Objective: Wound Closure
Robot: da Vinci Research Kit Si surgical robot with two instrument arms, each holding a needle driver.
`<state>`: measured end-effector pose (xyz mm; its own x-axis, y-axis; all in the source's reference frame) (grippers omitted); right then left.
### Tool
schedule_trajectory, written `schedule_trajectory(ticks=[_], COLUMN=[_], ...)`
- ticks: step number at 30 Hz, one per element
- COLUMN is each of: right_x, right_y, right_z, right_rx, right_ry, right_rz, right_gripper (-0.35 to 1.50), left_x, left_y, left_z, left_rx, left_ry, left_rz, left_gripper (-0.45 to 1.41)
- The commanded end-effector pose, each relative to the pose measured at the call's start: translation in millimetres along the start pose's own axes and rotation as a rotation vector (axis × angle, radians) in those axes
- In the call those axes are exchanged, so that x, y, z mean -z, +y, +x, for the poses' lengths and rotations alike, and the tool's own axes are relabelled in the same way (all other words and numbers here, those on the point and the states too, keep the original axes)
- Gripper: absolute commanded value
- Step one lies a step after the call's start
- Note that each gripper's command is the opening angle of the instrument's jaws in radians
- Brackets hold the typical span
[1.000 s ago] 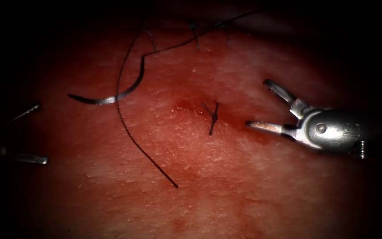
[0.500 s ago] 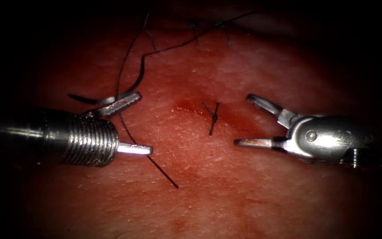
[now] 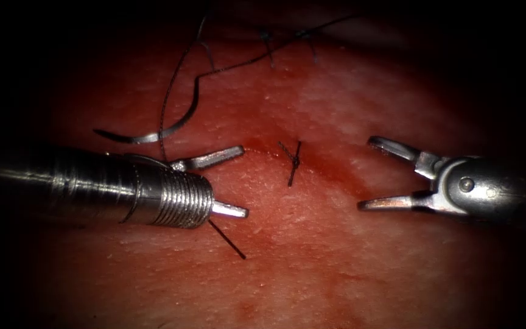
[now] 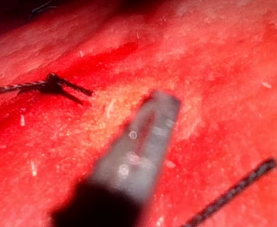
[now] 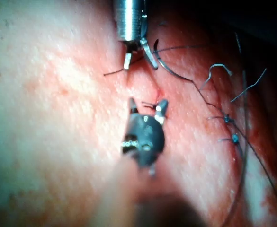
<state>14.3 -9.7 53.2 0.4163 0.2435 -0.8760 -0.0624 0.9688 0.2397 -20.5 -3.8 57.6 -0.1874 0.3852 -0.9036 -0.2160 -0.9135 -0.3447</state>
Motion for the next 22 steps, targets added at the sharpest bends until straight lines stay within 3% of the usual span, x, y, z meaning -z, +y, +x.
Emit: schedule_trajectory(ticks=[1,9,22], right_x=[-0.5,0.2,-0.4], right_y=[0.1,0.5,-0.1], right_z=[-0.4,0.2,0.3], right_rx=[0.006,0.011,0.026], right_ry=[0.004,0.01,0.02], right_rz=[0.0,0.003,-0.006], right_gripper=[1.23,1.13,1.13], left_x=[-0.4,0.4,0.6], left_y=[-0.3,-0.9,-0.9], left_z=[-0.1,0.1,0.4], left_rx=[0.001,0.01,0.013], left_ry=[0.003,0.006,0.003], left_rz=[-0.003,-0.013,-0.009], left_gripper=[0.41,0.41,0.44])
